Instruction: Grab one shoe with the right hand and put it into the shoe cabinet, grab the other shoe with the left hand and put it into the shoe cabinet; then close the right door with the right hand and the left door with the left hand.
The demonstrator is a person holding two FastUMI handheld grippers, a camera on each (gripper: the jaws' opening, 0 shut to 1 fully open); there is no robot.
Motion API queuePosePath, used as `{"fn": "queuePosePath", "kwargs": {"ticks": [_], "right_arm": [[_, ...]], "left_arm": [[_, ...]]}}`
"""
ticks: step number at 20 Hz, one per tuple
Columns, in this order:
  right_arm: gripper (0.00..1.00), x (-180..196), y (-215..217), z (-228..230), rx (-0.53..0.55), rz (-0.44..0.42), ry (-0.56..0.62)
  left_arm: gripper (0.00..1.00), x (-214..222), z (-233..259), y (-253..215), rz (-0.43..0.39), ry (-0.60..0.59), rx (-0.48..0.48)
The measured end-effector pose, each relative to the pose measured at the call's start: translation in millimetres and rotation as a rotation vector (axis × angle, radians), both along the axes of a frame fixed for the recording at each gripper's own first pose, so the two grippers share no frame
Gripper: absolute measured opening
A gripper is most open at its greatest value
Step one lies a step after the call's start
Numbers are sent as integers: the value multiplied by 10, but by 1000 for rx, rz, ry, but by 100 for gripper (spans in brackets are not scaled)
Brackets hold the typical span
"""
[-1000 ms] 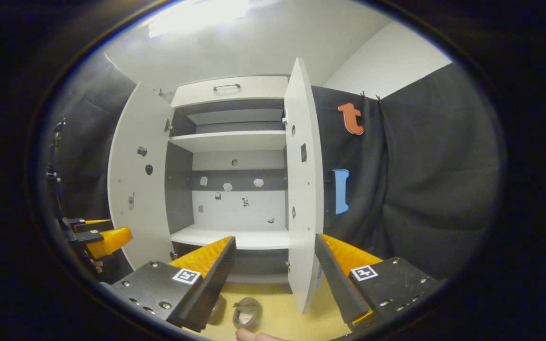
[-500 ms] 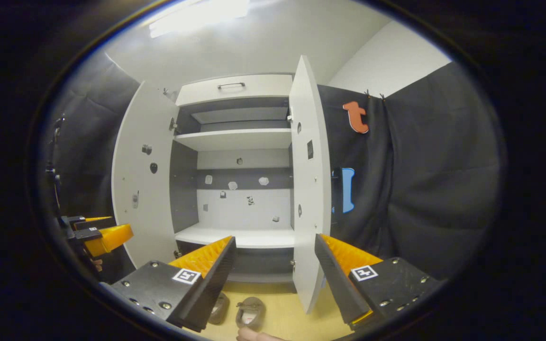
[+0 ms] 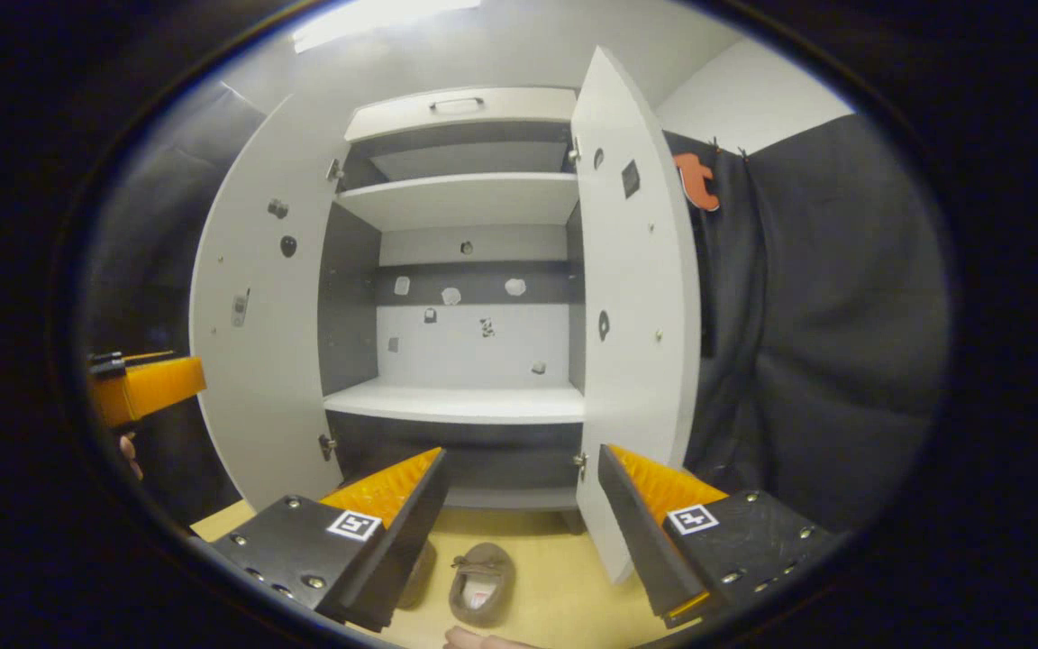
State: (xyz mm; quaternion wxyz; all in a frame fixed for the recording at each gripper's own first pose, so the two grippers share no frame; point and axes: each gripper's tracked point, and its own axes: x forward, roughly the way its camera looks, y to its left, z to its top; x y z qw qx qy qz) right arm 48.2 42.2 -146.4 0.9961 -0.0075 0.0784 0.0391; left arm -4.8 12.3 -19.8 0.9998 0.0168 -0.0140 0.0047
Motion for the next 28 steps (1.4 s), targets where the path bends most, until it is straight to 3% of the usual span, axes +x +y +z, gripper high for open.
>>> {"fn": "queuePosePath", "kwargs": {"ticks": [5,6,8,13,15,17,21,23,24,26,28], "right_arm": [[96,242,323,-968,-45,64,155],[100,270,368,-1173,-49,77,191],[96,335,402,-1560,-48,67,259],[96,181,752,-2588,-31,134,448],[99,146,823,-2887,-84,150,469],[87,192,840,-3149,-131,144,485],[73,318,874,-3453,-63,113,566],[65,443,778,-3550,-78,72,577],[51,462,780,-3568,-61,64,594],[36,477,800,-3620,-34,68,613],[36,475,799,-3622,-47,71,602]], "left_arm": [[96,-17,-123,12,-11,8,-1],[96,-22,-168,36,-5,9,8],[96,-21,-250,60,-2,14,17],[96,-30,-427,145,7,13,5],[96,-23,-459,148,11,10,-2],[96,-17,-487,99,-4,7,-17],[96,50,-457,45,-16,-8,-7],[96,157,-430,36,-16,-10,8],[92,257,-412,20,-19,-9,14],[96,425,-337,0,-23,-23,36],[96,592,-238,-25,-14,-52,59]]}}
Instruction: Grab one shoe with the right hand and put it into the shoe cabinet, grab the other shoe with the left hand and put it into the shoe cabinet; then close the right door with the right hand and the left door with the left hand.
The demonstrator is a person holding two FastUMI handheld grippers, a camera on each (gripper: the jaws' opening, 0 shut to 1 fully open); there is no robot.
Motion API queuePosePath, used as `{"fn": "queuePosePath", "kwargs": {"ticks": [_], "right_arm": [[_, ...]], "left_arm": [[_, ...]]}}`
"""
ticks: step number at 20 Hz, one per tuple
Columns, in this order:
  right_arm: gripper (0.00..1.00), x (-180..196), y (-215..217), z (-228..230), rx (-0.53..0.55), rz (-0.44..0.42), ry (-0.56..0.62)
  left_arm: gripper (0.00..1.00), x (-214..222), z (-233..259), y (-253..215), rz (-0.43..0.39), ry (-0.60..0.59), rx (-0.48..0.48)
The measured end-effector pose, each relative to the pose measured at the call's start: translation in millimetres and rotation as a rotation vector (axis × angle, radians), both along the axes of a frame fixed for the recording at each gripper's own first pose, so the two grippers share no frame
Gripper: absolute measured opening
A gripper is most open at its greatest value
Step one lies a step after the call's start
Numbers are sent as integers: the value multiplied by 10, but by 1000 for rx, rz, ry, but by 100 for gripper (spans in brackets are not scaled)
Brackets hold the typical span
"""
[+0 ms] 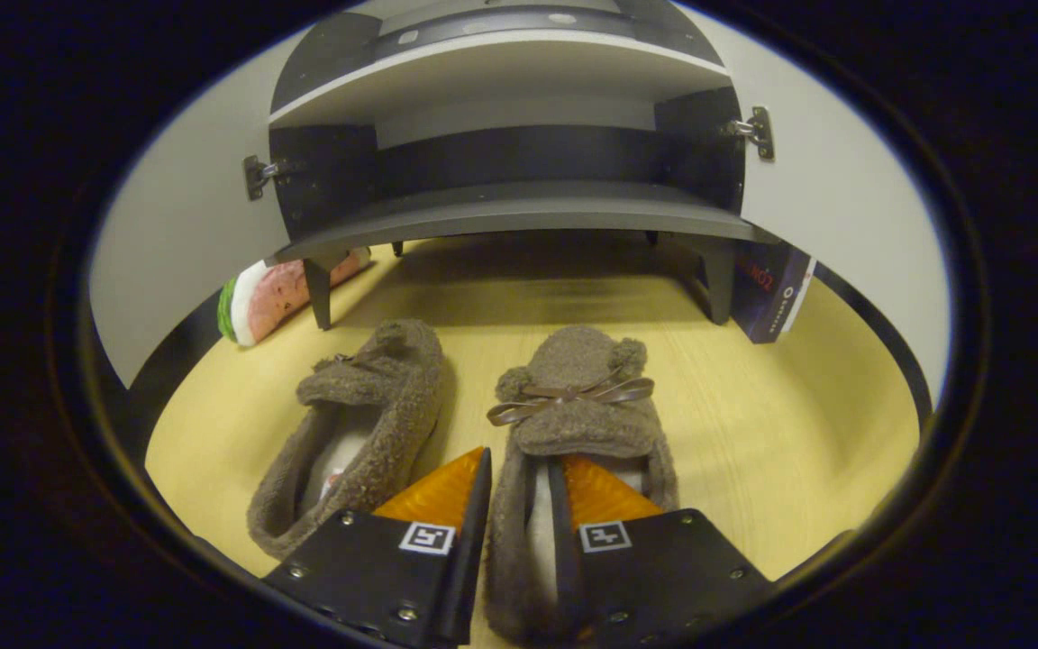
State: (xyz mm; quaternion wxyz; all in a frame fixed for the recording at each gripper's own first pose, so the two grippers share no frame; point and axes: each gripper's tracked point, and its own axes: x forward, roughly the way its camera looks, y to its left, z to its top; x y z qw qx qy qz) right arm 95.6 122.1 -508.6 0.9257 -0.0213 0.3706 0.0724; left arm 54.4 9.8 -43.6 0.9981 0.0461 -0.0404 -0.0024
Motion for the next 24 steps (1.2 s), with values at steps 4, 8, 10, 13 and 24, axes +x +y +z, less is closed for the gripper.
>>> {"fn": "queuePosePath", "kwargs": {"ticks": [4,8,10,13,24], "right_arm": [[27,-2,-1,-18,-20,-18,-25],[5,0,9,6,83,-29,-10],[5,-42,43,48,155,-8,6],[5,-98,66,255,240,15,-8],[4,-173,57,1311,194,137,-175]], "left_arm": [[93,239,2,-192,-42,-7,-35],[95,385,-79,-257,-58,8,-62],[96,395,-174,-291,-81,30,-69],[96,410,-310,-225,-86,33,-86],[97,476,-814,54,-38,53,-96]]}}
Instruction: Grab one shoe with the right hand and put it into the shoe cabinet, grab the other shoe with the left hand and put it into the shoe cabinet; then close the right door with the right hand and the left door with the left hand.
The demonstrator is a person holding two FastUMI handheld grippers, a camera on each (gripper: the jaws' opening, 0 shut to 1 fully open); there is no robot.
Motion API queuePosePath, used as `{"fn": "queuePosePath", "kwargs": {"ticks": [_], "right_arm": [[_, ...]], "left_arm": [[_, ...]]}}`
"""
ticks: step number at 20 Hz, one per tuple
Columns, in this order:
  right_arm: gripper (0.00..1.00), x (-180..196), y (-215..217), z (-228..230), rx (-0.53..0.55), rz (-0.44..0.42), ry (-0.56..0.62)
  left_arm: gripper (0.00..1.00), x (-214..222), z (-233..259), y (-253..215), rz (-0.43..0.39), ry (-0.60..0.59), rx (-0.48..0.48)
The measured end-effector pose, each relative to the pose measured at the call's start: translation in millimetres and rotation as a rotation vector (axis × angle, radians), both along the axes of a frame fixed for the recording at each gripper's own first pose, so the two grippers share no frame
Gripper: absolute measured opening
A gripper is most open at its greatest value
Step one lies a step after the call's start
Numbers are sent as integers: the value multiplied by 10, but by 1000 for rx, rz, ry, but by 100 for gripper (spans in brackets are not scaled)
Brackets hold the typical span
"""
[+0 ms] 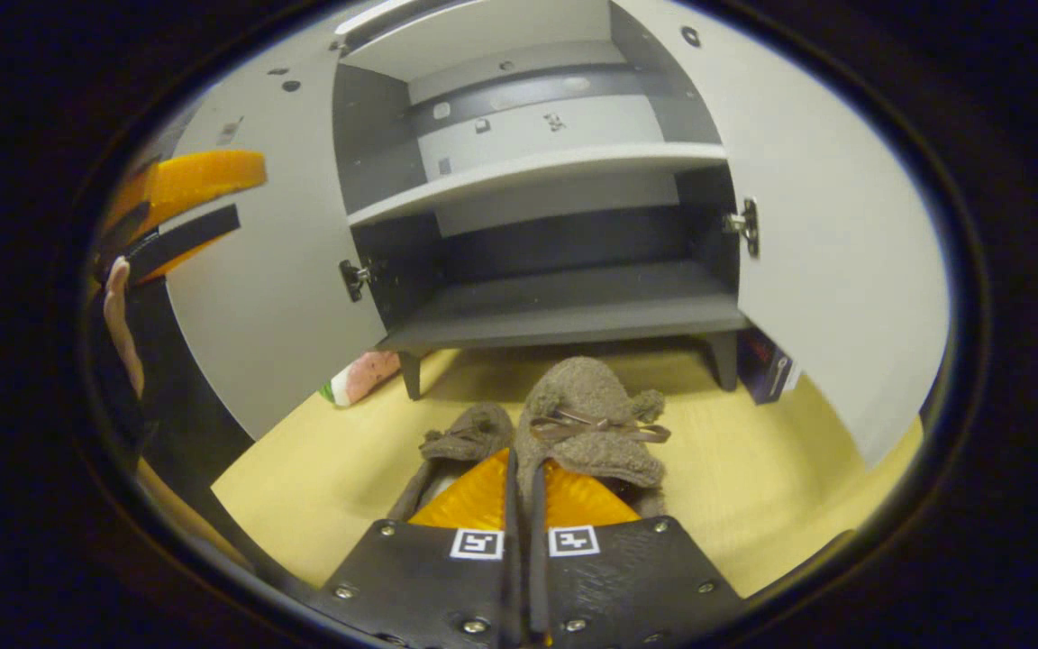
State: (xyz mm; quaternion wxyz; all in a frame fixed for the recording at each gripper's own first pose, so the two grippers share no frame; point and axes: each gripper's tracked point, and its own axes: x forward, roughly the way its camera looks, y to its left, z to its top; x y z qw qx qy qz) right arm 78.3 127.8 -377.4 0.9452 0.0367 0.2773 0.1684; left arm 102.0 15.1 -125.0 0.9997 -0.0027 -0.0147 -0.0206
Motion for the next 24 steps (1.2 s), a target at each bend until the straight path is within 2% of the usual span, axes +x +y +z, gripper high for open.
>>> {"fn": "queuePosePath", "kwargs": {"ticks": [1,2,6,9,14,19,23,24], "right_arm": [[0,14,6,134,5,8,-13],[4,47,-8,267,14,17,-27],[4,278,-40,970,89,9,-44],[4,512,-83,1503,94,19,-80],[4,1020,-84,2305,64,-13,-183],[4,1572,36,2783,65,-30,-209],[4,2169,145,2903,-25,-88,-213],[4,2305,180,2936,-39,-94,-220]], "left_arm": [[96,-5,-47,-1,1,2,7],[96,-3,-90,-7,0,5,15],[96,26,-231,-16,0,59,41],[96,46,-178,-38,-2,65,42],[96,73,33,-4,-5,61,11],[96,65,237,83,15,41,-15],[96,8,268,66,18,18,-9],[99,-11,231,44,6,30,-15]]}}
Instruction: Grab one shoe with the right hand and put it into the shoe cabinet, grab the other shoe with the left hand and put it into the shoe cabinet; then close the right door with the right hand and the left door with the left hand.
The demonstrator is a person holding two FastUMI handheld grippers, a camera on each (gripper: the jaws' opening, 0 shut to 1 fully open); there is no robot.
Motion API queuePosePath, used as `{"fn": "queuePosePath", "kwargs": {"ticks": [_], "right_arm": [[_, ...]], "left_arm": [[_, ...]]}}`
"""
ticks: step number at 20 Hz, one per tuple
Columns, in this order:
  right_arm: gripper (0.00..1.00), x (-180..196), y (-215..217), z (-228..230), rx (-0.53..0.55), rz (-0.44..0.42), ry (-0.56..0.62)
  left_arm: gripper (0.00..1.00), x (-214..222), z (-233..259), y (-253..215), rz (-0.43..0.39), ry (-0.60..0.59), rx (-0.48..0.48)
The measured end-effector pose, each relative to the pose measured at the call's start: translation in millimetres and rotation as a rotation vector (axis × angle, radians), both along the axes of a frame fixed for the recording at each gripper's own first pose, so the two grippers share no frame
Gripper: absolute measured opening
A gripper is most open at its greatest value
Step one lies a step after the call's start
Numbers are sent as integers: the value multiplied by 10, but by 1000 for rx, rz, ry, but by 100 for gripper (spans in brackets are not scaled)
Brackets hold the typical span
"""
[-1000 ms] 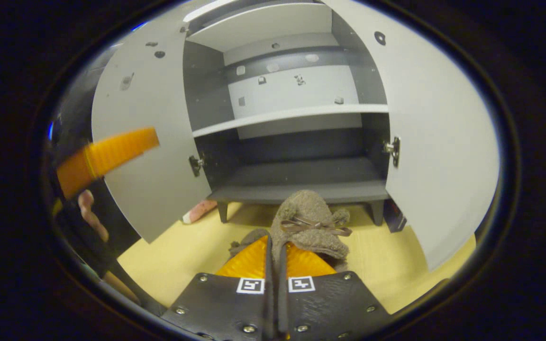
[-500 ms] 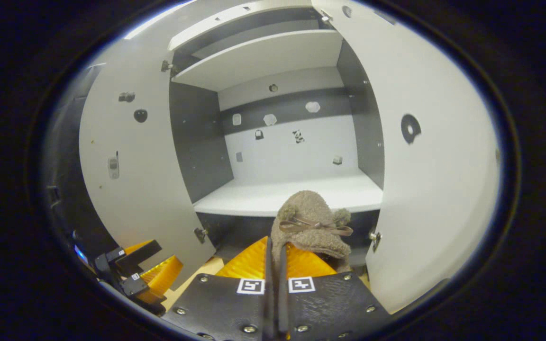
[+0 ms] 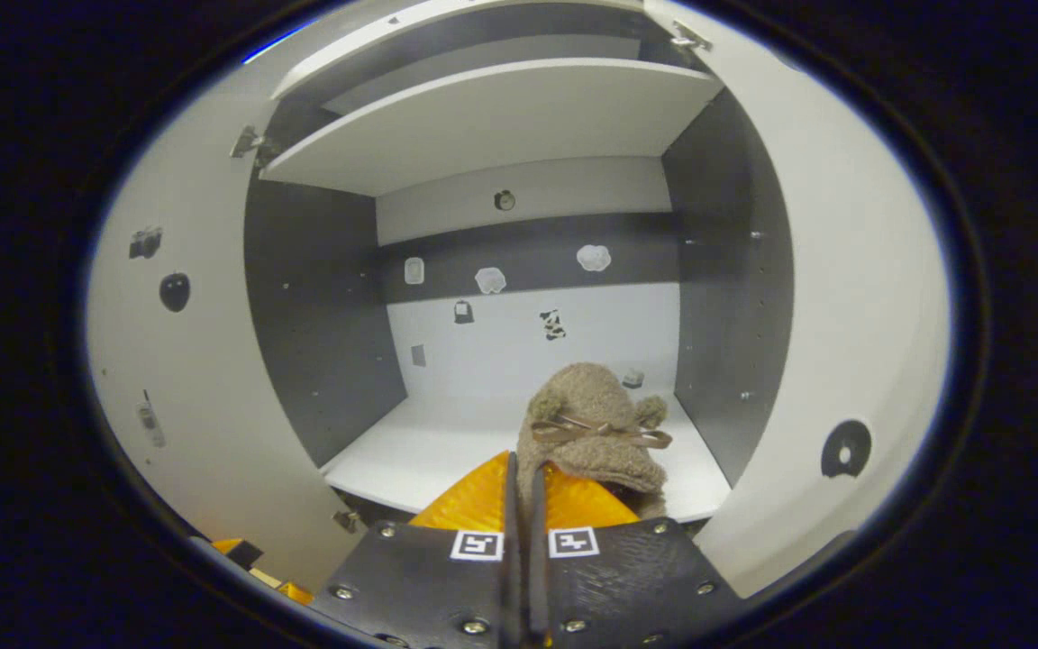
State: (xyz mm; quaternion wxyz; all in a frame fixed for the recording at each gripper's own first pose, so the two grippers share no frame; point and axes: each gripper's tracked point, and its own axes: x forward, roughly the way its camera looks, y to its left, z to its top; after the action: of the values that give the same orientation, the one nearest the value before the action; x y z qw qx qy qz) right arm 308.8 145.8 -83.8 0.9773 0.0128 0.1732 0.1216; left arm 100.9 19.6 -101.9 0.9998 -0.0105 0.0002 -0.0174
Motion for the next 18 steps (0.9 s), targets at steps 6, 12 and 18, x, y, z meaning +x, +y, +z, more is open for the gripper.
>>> {"fn": "queuePosePath", "kwargs": {"ticks": [6,12,18], "right_arm": [[4,700,34,-108,-152,-23,-26],[4,1335,-265,-643,-194,-90,15],[18,1488,-298,-842,-71,-102,34]], "left_arm": [[96,-119,-46,-33,-12,-1,46],[93,-134,-85,-31,-9,11,10],[96,-147,-239,43,19,66,16]]}}
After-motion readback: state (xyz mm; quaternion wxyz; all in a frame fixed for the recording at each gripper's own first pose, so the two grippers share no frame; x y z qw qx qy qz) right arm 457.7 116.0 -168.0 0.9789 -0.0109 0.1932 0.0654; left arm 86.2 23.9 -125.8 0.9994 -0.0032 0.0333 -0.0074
